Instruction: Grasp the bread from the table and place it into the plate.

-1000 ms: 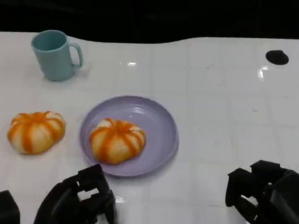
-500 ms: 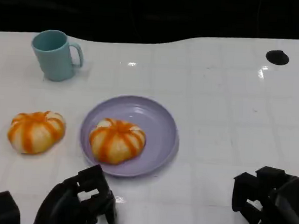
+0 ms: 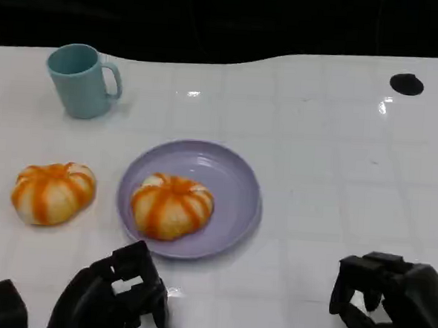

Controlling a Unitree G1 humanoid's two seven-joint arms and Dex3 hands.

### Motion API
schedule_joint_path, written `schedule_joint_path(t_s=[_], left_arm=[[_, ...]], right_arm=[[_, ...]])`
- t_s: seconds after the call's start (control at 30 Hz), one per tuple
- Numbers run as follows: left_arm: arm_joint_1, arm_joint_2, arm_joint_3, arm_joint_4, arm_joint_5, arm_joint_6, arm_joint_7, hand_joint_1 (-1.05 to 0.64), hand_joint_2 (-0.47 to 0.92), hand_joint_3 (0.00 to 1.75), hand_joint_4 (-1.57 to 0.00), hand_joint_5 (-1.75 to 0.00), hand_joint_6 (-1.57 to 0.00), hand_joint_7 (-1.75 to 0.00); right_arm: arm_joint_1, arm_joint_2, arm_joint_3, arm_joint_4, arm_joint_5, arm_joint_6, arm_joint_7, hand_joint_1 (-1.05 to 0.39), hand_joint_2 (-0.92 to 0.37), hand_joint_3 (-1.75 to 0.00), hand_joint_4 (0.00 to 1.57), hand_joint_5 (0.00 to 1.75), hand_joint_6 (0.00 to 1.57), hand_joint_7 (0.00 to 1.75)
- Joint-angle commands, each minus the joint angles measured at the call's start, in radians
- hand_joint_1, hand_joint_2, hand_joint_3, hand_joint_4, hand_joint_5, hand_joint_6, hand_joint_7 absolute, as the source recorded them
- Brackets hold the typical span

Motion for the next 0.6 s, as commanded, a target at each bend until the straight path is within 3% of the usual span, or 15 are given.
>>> schedule_joint_path(t_s=[0.03, 0.3, 0.6], left_arm=[[0.004, 0.019, 0.003, 0.006, 0.002, -0.019, -0.007, -0.63, 0.92, 0.21, -0.79, -1.75, -0.7, -1.54], [0.007, 0.021, 0.003, -0.002, -0.008, 0.001, -0.012, -0.62, 0.92, 0.21, -0.8, -1.75, -0.71, -1.56], [0.001, 0.023, 0.005, 0.007, 0.0, -0.013, -0.005, -0.62, 0.92, 0.22, -0.79, -1.75, -0.7, -1.54]], right_arm=[[-0.013, 0.007, -0.03, 0.034, 0.069, -0.05, 0.061, -0.17, -0.24, -1.36, 0.88, 1.71, 0.87, 1.27], [0.001, 0.027, -0.063, 0.023, 0.081, -0.051, 0.116, -0.19, -0.22, -1.37, 0.9, 1.7, 0.89, 1.26], [-0.007, 0.037, -0.078, 0.039, 0.059, -0.056, 0.107, -0.17, -0.22, -1.38, 0.89, 1.71, 0.89, 1.26]])
